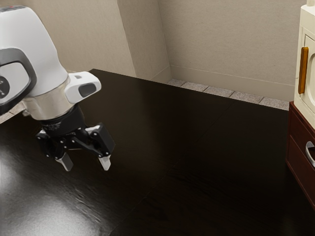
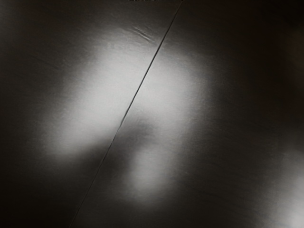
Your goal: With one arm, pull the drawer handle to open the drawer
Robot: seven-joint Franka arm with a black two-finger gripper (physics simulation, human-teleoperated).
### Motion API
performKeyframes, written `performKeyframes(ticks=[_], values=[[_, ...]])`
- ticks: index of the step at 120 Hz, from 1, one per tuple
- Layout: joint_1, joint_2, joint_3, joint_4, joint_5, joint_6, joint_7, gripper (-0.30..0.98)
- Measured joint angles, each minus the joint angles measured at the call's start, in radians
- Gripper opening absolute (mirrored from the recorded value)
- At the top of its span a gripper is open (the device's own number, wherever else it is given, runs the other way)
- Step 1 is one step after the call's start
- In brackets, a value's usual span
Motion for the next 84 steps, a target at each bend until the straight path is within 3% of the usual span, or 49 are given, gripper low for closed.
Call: performKeyframes(ticks=[58, 84], values=[[0.000, 0.076, -0.238, -0.031, -0.324, 0.459, -0.314, 0.69], [-0.004, 0.098, -0.309, -0.032, -0.415, 0.589, -0.393, 0.69]])
